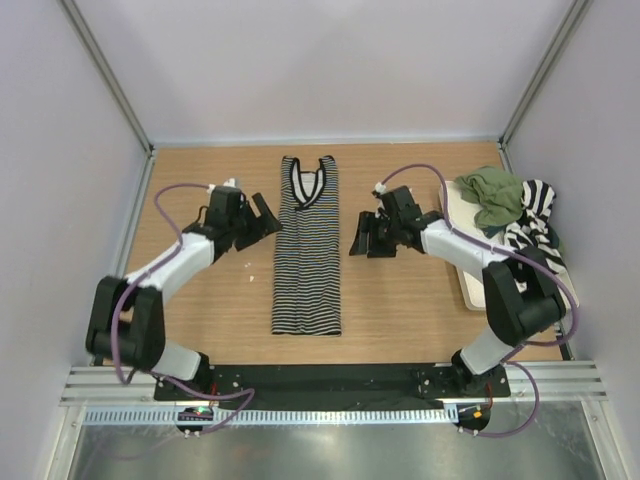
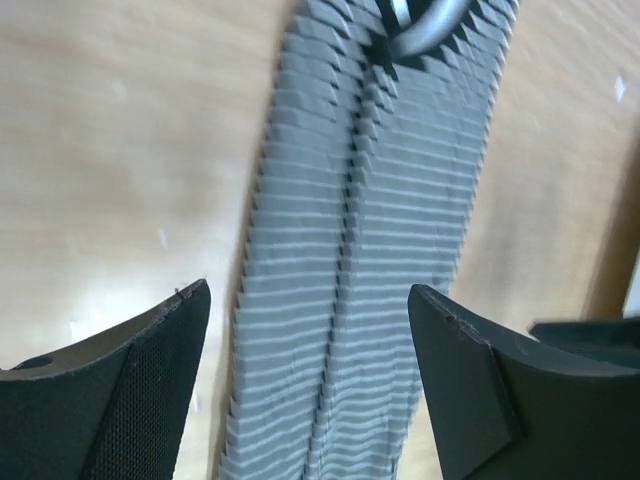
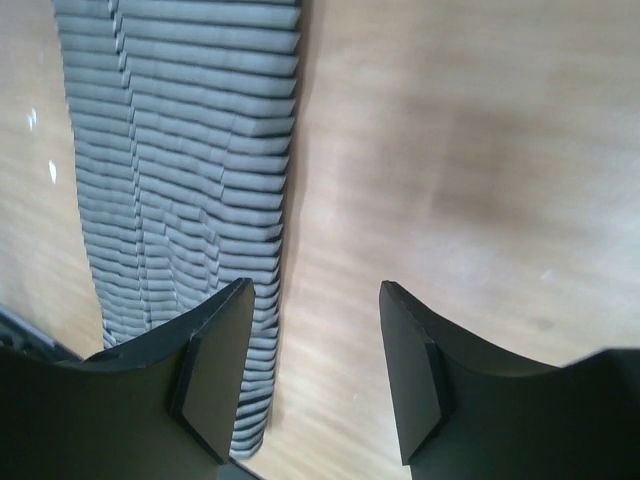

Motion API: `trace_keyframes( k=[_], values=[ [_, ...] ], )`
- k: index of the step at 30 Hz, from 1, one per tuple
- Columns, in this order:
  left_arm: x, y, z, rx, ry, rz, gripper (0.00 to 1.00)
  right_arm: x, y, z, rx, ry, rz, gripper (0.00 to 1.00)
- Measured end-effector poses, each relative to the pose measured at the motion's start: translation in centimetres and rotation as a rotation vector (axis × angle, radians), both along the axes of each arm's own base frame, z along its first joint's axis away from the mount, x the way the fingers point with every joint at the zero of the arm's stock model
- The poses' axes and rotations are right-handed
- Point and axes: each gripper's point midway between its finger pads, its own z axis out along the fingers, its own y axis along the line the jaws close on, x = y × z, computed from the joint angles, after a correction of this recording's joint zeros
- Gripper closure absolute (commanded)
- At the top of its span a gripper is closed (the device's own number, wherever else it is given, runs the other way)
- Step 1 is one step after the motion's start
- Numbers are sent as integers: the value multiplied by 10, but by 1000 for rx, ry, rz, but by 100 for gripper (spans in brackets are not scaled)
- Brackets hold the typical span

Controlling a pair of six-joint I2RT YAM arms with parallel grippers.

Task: Fold and stack the tank tops

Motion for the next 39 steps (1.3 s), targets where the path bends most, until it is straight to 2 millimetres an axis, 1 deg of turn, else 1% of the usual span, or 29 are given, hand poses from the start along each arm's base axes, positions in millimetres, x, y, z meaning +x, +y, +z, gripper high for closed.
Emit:
trace_keyframes(
  k=[2,3,4,5,6,8,9,11,13,15,17,21,24,25,26,29,30,33,36,37,38,39],
  values=[
    [-32,-4,9,2,-33,-27,20,-27,9,1,-5,2,43,40],
    [-44,-6,10,1,-35,-42,21,-36,13,0,-6,7,58,40],
    [-57,-7,8,1,-37,-56,21,-47,17,-3,-8,15,75,40],
    [-72,-6,2,6,-24,-68,22,-56,22,-7,-8,26,94,41],
    [-82,-4,-3,11,-11,-73,22,-65,26,-13,-7,45,108,41],
    [-103,2,-18,25,29,-77,23,-72,27,-23,-8,80,110,41],
    [-113,5,-26,31,49,-78,23,-72,27,-27,-9,92,103,42],
    [-130,11,-35,40,78,-80,23,-68,29,-33,-10,106,91,41],
    [-140,13,-37,39,82,-84,23,-59,33,-37,-14,116,84,41],
    [-145,13,-34,31,76,-91,24,-44,41,-38,-10,112,79,41],
    [-146,12,-31,23,69,-98,24,-27,49,-38,-1,101,75,41],
    [-150,12,-33,20,78,-106,24,-4,58,-38,18,80,55,43],
    [-154,13,-36,22,84,-106,23,6,60,-43,23,88,28,52],
    [-155,14,-36,22,83,-106,23,9,60,-46,24,95,17,60],
    [-155,14,-36,22,81,-106,23,12,60,-47,30,101,9,62],
    [-155,14,-36,22,78,-106,23,23,61,-51,49,111,-24,78],
    [-155,14,-36,22,79,-106,23,26,62,-53,58,114,-29,88],
    [-155,14,-36,20,79,-108,23,33,60,-55,78,127,-53,96],
    [-156,12,-38,17,83,-113,24,41,48,-56,86,130,-83,96],
    [-156,12,-40,17,86,-114,23,44,44,-56,91,130,-94,93],
    [-158,12,-42,16,88,-117,23,47,38,-56,97,132,-106,86],
    [-159,11,-45,16,92,-121,23,50,33,-56,103,134,-118,58]
  ],
)
